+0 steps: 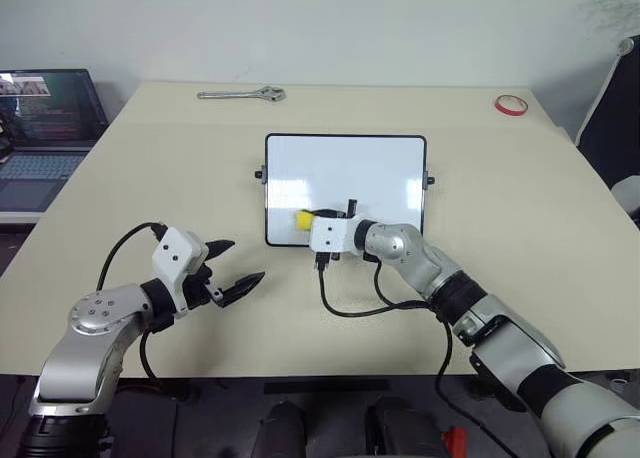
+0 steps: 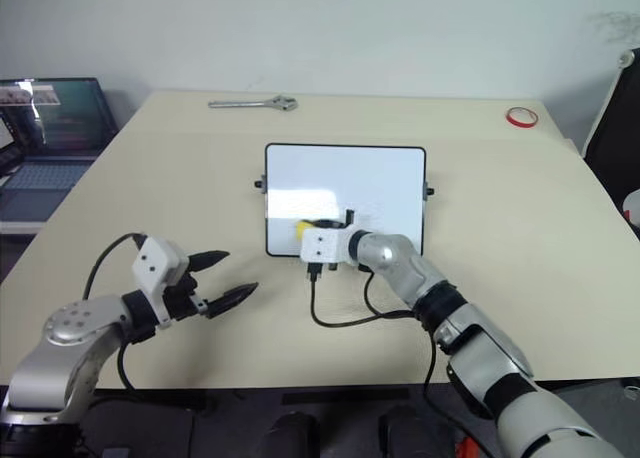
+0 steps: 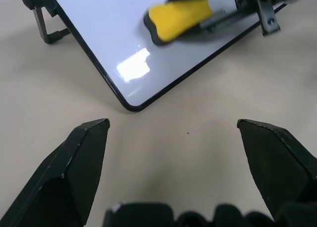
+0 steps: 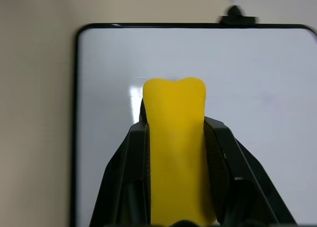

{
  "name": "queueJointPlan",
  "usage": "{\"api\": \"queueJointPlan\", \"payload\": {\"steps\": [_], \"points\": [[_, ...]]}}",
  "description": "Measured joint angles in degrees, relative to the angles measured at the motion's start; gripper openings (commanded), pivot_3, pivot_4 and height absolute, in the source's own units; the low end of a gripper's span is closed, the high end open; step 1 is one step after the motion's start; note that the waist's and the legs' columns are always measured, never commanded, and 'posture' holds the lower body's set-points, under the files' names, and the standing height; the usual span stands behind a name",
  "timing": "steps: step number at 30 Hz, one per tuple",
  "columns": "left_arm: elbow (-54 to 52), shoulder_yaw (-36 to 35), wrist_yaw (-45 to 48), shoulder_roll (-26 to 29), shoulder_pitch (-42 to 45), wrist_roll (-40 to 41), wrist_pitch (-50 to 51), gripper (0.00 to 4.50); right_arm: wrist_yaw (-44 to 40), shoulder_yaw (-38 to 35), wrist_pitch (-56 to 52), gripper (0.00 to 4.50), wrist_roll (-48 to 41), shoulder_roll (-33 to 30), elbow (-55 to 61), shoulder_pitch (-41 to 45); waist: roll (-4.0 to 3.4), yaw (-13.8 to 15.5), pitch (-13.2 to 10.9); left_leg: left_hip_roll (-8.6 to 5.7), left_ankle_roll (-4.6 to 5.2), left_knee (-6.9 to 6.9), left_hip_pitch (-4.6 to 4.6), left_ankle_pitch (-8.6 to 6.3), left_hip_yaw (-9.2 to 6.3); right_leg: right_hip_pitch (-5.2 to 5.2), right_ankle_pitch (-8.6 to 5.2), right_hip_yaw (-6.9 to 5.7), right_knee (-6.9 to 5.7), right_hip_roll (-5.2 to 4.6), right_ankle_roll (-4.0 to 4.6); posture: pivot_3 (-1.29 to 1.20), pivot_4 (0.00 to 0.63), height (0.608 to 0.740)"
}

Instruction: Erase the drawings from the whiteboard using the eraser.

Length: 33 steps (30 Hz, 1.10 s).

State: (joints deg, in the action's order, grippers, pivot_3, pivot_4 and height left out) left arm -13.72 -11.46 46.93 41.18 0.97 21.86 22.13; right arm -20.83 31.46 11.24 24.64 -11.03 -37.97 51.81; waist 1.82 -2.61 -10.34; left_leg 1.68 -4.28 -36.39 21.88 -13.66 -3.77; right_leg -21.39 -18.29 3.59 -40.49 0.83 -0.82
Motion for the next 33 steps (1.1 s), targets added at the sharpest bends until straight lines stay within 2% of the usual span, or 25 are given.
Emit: {"api": "queueJointPlan", "payload": {"steps": [4, 9, 14, 17, 24, 30, 33], "points": [[0.01, 0.0, -0.01, -0.1, 0.06, 0.0, -0.07, 4.5, -0.06, -0.25, 2.47, 1.1, 1.21, -1.42, -0.65, 0.82, 0.0, -0.01, 0.0, 0.01, 0.0, 0.08, 0.02, -0.01, 0.02, -0.01, 0.0, 0.02, 0.11, -0.01, 0.0, 0.0, 0.15, 0.74], [0.11, 0.0, 0.0, -0.54, 0.07, -0.02, -0.31, 4.5, -4.88, 1.54, 5.88, 1.1, 2.1, -3.45, 0.52, -0.17, 0.01, -0.08, 0.01, 0.03, 0.0, 0.13, 0.0, -0.01, 0.03, 0.01, 0.0, 0.03, 0.18, -0.03, 0.0, 0.0, 0.15, 0.74], [0.31, 0.77, 0.32, -1.01, 0.66, -0.04, -0.97, 4.5, -5.61, -0.32, 3.36, 1.1, 0.73, -2.14, 4.2, -3.85, 0.01, -0.23, 0.0, 0.03, 0.0, 0.16, 0.03, -0.01, 0.01, -0.01, 0.0, 0.01, 0.19, -0.03, 0.01, 0.0, 0.15, 0.74], [0.36, 2.27, 1.25, -1.2, 2.26, -0.01, -1.14, 4.5, -6.96, -5.74, -3.05, 1.1, -4.63, -0.96, 11.0, -7.24, -0.03, -0.1, -0.03, 0.07, 0.0, 0.2, 0.19, -0.01, -0.04, -0.08, 0.0, -0.02, 0.3, -0.03, 0.0, 0.0, 0.15, 0.74], [-0.35, 8.2, 3.13, -1.27, 9.48, -0.35, -0.55, 4.5, -6.76, -22.16, -26.11, 1.1, -17.44, -0.56, 45.07, -20.17, -0.03, 0.98, -0.03, 0.07, -0.02, 0.25, 1.03, -0.01, -0.47, -0.56, -0.01, -0.37, 0.59, -0.12, -0.02, 0.0, 0.15, 0.74], [-1.75, 15.85, 6.76, -1.95, 16.91, -0.14, 3.27, 4.5, -1.42, -36.83, -46.61, 1.1, -21.36, -1.75, 65.65, -33.26, -0.06, 1.01, -0.05, -0.04, -0.02, 0.26, 1.06, -0.01, -0.32, -0.63, -0.02, -0.34, 0.57, -0.09, -0.04, 0.0, 0.15, 0.74], [-1.27, 19.31, 10.15, -3.28, 20.76, 0.45, 3.93, 4.5, 0.15, -41.69, -54.88, 1.1, -21.6, -3.11, 70.04, -38.42, -0.09, 0.87, -0.06, -0.13, -0.02, 0.25, 1.01, -0.01, -0.23, -0.63, -0.03, -0.29, 0.55, 0.02, -0.03, 0.0, 0.15, 0.74]]}}
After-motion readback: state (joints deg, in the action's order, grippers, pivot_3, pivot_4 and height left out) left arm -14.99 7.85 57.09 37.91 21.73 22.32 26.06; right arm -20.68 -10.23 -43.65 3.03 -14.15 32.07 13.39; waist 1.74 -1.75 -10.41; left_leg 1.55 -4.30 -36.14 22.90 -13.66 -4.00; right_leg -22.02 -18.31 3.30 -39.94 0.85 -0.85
